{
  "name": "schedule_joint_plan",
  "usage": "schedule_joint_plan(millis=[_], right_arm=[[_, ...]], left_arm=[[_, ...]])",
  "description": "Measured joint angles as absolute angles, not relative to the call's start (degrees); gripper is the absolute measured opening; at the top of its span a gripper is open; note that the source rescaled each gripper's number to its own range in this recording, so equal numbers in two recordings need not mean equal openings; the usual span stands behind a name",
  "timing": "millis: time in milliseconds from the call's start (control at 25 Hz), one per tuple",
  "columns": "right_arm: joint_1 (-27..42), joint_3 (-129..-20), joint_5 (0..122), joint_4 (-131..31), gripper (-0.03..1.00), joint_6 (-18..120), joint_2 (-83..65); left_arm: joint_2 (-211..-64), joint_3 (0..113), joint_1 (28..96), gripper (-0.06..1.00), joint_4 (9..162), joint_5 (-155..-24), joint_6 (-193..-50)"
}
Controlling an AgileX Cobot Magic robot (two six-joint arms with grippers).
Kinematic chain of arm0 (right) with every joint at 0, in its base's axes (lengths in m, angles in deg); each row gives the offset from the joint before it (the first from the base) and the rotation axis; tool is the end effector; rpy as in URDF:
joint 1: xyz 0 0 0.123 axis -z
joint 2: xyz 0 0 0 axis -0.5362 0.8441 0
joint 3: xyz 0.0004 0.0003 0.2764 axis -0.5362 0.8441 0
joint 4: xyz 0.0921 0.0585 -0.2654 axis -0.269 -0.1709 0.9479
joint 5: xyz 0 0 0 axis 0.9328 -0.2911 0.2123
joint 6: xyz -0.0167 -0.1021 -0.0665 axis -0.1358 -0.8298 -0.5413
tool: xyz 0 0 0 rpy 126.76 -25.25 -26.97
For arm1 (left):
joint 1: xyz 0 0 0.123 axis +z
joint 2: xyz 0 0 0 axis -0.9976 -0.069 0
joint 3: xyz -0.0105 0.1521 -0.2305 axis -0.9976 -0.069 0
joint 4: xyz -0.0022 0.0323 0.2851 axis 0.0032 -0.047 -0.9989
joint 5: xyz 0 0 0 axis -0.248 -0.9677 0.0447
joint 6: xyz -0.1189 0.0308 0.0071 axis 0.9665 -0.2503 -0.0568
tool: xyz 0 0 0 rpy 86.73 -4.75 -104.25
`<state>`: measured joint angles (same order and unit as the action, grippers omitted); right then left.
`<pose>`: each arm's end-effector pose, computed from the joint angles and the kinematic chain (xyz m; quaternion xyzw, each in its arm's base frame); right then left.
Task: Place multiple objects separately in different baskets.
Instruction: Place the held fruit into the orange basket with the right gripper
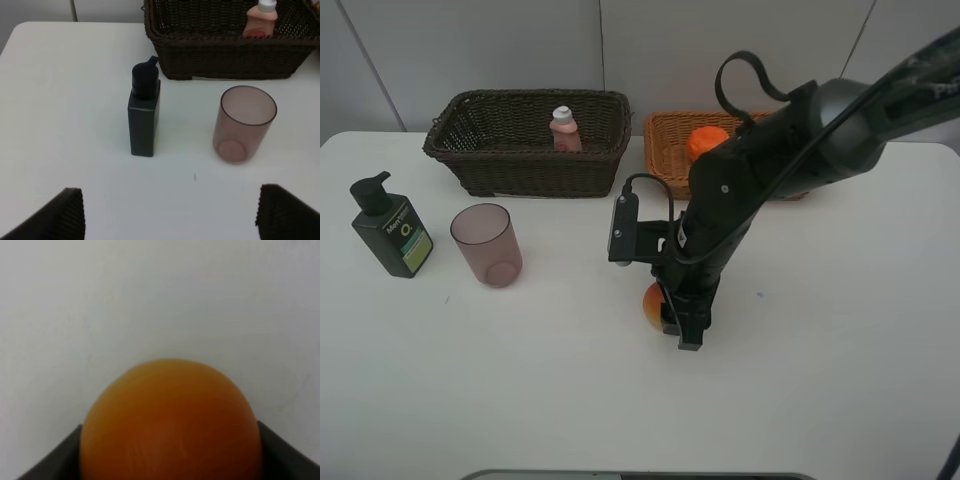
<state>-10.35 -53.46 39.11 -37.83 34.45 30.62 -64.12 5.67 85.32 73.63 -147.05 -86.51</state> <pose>0.2719 0.2456 0.0374 -0.6769 0.7305 -0.0180 0.0884 0.0617 -0.0044 0.2806 -0.0035 0.8521 -0.0261 0.5228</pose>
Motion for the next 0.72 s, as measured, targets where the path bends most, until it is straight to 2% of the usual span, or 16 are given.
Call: schedule_joint_plan(millis=[720], right_arm=[[-10.4, -53.5, 39.6, -37.8, 0.43, 34.5, 30.5]], left_arm=[[-64.1, 5.7, 85.3, 0.89, 73.6, -147.0, -86.5]])
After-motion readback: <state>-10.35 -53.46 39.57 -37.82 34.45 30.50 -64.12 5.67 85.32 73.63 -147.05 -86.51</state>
